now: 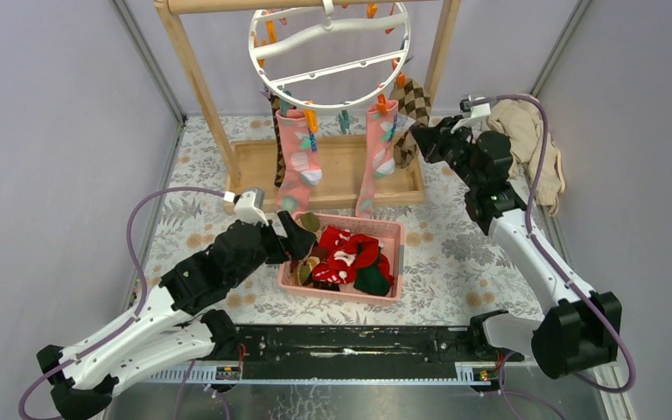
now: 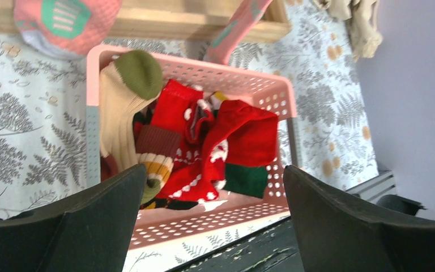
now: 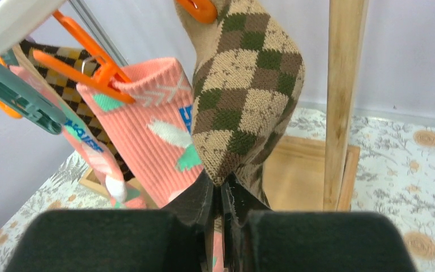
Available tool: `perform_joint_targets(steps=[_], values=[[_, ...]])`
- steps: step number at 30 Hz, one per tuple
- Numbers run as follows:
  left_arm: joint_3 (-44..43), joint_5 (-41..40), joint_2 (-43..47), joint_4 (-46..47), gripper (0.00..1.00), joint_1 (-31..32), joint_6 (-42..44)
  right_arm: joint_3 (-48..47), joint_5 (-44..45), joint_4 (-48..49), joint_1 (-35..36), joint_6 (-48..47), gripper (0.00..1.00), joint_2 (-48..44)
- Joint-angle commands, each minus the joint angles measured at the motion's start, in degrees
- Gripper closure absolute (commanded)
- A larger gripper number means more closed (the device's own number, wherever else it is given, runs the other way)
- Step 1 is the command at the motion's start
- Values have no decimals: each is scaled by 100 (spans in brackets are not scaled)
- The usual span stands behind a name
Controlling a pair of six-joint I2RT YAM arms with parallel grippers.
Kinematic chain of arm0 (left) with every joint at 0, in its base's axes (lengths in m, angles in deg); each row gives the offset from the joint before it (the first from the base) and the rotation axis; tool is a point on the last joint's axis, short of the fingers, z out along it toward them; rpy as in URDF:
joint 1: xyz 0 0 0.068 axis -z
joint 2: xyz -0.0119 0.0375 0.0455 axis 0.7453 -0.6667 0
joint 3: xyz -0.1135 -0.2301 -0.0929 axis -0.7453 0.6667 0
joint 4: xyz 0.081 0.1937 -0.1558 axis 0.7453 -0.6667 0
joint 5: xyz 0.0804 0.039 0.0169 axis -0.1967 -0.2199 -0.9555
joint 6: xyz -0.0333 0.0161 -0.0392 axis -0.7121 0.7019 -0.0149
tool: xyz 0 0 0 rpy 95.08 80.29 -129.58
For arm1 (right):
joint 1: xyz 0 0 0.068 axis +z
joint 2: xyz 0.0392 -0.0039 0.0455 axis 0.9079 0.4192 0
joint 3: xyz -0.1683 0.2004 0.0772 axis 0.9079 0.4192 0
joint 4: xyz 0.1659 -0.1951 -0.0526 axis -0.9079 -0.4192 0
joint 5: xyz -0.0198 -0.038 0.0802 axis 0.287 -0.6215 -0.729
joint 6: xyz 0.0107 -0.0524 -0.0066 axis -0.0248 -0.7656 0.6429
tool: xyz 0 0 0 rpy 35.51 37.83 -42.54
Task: Remove the socks clipped to the hanger
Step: Remove the sock from the hanger.
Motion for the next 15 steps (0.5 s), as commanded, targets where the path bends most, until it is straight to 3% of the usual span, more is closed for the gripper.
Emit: perform_joint_targets(steps=[1, 7, 15], values=[[-359, 83, -15, 504, 1, 3, 154, 180, -212, -459, 21, 79, 93, -495], [-450, 106, -43, 502, 1, 4, 211, 208, -274, -990, 369, 59, 95, -919], [-371, 64, 179, 459, 1, 4, 215, -172, 177, -1526, 1524, -152, 97, -991]])
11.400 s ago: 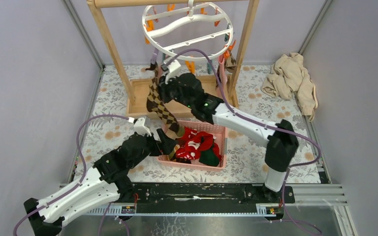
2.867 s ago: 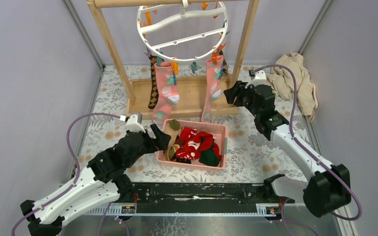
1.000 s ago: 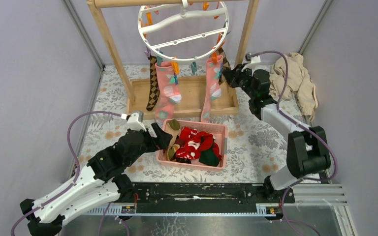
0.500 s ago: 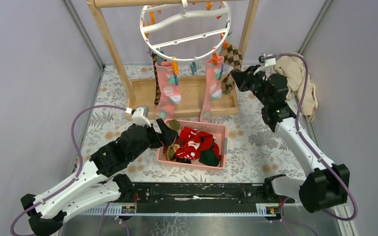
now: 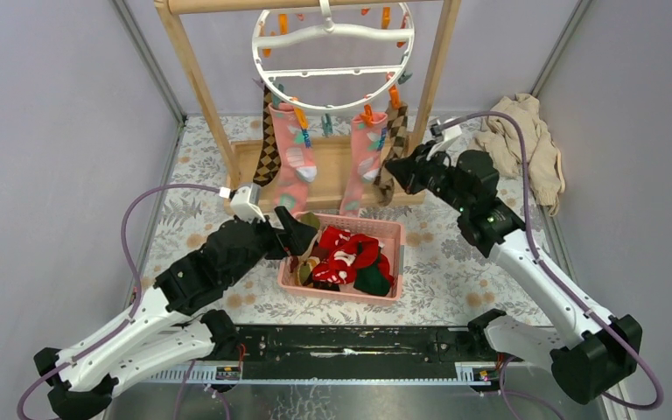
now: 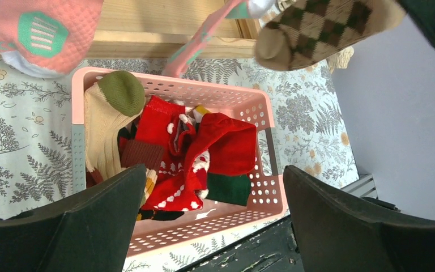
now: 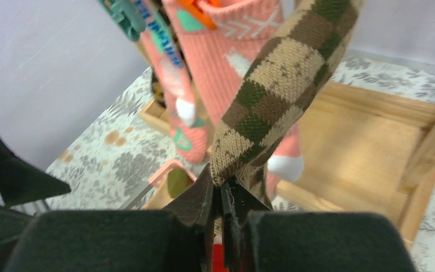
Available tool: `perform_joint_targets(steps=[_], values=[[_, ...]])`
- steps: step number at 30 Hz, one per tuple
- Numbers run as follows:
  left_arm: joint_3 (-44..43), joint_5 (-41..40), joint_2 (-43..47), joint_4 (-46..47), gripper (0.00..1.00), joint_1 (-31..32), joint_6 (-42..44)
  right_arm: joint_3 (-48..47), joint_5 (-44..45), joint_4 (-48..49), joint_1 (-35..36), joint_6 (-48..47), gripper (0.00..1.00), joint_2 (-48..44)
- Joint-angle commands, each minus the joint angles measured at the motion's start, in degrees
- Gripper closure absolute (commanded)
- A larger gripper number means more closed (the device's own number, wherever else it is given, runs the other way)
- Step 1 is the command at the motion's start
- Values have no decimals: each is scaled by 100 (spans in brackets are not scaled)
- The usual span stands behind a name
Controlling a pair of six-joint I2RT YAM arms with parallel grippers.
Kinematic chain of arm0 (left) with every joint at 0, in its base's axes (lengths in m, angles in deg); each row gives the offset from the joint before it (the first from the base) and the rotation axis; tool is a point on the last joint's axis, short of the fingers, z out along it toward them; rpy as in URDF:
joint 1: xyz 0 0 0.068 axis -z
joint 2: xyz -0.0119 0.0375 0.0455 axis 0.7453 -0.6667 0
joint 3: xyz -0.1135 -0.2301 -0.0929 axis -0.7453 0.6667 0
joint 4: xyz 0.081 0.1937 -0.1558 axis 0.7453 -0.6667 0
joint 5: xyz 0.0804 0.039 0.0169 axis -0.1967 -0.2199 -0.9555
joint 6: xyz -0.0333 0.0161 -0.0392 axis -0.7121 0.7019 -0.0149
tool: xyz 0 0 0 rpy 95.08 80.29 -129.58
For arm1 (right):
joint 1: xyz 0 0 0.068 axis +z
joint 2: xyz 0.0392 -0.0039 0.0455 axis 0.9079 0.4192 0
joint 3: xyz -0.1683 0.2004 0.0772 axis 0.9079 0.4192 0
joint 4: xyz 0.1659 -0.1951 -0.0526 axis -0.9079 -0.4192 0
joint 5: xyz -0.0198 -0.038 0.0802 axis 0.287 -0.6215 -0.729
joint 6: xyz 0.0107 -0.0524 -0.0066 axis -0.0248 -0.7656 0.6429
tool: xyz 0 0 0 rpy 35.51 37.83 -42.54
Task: Remove the socks clipped to the hanger
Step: Remove the sock from the hanger.
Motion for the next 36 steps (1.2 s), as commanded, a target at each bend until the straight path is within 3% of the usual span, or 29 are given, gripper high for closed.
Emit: perform_joint_targets(steps=[1, 9, 21, 29, 36], values=[[-70, -1, 211, 184, 1, 4, 94, -460, 278, -185, 597, -123, 97, -18], [-113, -246, 590, -204, 1, 10, 59, -1110, 797, -92, 1743, -260, 98, 732], [-280, -632, 971, -734, 1, 8, 5, -3075, 933, -287, 2987, -541, 98, 2595], [-269, -648, 945, -695, 1, 6, -40, -2722, 945, -404, 3024, -459, 99, 2292], [-34, -344, 565, 54, 1, 3, 177, -2331, 738, -531, 3016, -158, 99, 1739]])
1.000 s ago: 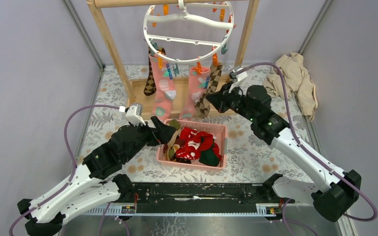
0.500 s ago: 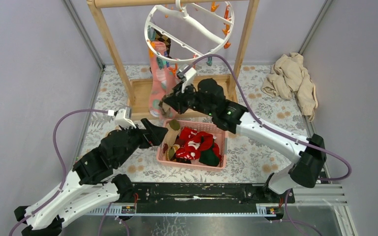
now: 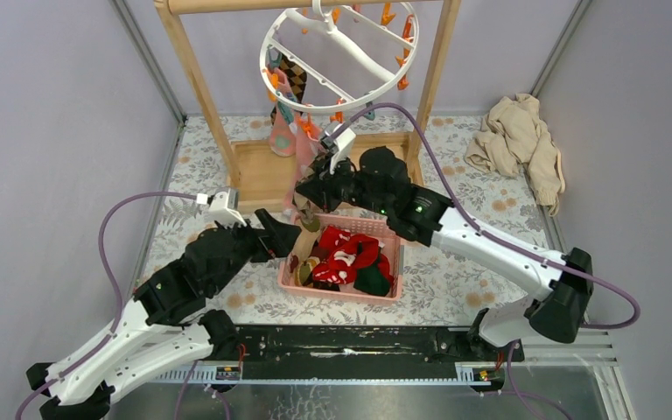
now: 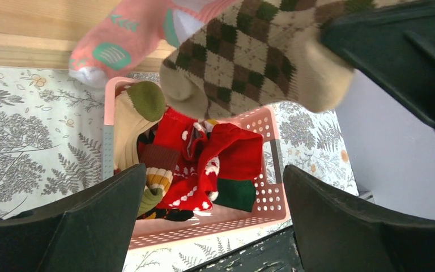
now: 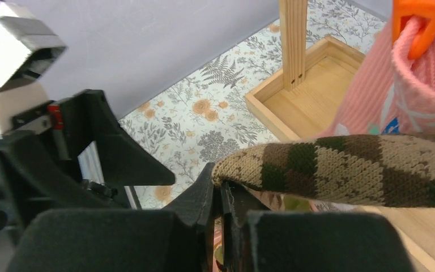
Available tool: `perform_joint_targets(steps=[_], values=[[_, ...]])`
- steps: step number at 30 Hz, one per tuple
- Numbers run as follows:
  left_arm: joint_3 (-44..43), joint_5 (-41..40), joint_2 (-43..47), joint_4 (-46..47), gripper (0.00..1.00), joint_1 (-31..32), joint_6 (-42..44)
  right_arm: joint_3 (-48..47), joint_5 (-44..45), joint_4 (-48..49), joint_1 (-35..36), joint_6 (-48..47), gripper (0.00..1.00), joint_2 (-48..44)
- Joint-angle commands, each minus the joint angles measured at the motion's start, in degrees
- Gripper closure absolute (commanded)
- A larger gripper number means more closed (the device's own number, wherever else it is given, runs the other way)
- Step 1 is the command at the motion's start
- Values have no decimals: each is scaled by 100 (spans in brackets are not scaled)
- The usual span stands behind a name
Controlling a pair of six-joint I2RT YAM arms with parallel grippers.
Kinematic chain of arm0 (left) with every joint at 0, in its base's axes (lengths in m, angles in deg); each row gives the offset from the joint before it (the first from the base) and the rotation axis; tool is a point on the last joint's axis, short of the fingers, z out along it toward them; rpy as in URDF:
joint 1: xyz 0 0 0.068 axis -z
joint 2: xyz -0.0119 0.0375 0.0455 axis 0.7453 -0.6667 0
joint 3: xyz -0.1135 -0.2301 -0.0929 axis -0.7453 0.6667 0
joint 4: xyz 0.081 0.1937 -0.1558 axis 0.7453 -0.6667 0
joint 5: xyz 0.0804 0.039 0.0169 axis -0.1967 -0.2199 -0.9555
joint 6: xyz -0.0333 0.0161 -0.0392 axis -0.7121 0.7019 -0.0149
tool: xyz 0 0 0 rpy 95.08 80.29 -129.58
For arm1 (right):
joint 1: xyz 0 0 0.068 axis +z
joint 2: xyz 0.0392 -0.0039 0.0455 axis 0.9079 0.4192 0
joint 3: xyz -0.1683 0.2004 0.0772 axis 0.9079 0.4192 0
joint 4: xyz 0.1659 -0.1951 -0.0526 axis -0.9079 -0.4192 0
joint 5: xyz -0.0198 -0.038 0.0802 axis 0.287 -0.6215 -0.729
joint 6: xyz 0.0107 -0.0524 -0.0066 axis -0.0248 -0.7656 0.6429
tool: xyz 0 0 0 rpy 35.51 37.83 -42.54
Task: Remove the socks clipped to the hanger
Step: Remove the sock from the hanger.
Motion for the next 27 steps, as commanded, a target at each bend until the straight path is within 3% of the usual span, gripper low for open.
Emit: perform_joint_targets(steps=[1, 11, 27], values=[[101, 148, -262, 767, 1, 10, 206, 0, -133, 46, 8, 243, 99, -490], [460, 208, -813, 2019, 1, 5, 541, 103, -444, -130, 3, 555, 99, -695], [1250, -291, -653, 3738, 1, 229, 1525, 71, -599, -328, 8, 646, 100, -686]])
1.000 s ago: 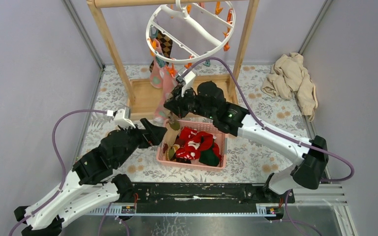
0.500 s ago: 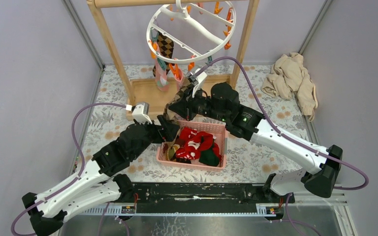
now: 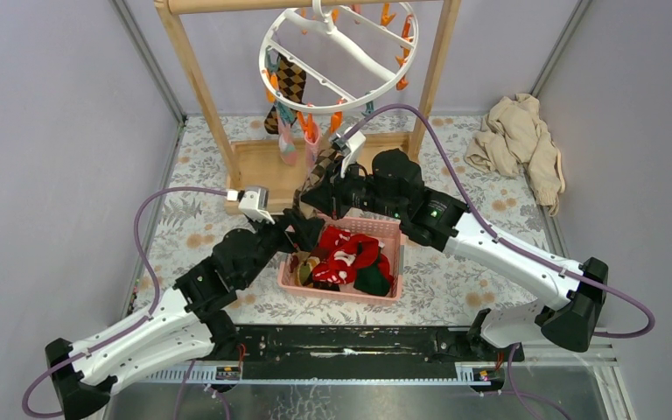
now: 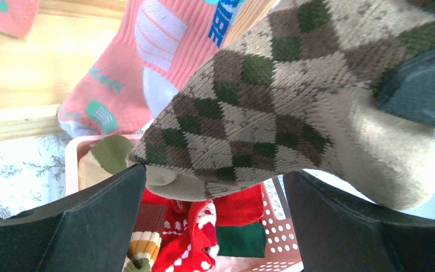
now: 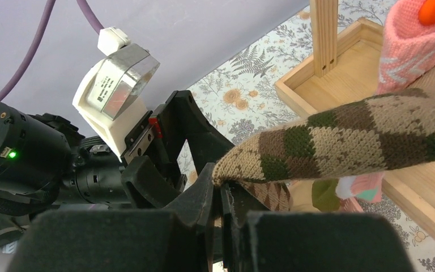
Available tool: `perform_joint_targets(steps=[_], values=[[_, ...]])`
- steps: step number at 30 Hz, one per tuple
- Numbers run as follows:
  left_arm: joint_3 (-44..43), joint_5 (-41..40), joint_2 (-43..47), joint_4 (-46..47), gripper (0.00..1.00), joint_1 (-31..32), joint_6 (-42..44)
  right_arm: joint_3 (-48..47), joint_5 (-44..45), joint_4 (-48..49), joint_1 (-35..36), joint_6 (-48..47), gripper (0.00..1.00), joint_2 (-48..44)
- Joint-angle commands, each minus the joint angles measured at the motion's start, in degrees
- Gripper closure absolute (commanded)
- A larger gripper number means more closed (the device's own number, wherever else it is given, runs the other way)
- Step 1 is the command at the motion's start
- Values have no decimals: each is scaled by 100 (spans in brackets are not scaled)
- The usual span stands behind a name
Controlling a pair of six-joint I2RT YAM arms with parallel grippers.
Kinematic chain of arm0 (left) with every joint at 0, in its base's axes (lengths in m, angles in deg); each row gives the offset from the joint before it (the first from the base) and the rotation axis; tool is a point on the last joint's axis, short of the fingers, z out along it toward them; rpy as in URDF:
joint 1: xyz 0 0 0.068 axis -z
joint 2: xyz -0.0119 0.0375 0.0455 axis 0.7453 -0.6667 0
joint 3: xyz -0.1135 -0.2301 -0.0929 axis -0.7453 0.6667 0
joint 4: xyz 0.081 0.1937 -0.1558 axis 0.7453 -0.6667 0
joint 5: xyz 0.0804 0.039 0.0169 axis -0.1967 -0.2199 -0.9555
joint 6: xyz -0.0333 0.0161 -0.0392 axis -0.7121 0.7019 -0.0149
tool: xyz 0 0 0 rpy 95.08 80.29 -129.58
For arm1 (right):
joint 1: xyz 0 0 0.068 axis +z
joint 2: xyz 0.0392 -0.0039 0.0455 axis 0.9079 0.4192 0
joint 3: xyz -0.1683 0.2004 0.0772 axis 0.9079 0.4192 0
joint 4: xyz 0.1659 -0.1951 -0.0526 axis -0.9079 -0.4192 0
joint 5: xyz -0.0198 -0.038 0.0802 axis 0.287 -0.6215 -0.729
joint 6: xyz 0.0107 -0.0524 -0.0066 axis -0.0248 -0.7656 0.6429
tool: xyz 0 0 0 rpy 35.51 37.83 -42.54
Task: Remove the socks clipped to the hanger
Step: Remove the sock from the hanger.
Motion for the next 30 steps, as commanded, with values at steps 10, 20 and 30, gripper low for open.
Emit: perform_joint_targets(steps=[10, 20, 30], values=[[181, -524, -140, 1322, 31, 301, 1070, -217, -280, -61, 7, 108, 100, -75], [-125, -635, -334, 895, 88, 345, 1079, -263, -284, -105, 8, 83, 100, -22], [-240, -284, 17, 355, 91, 376, 748, -269, -77, -237, -21, -26, 100, 52]])
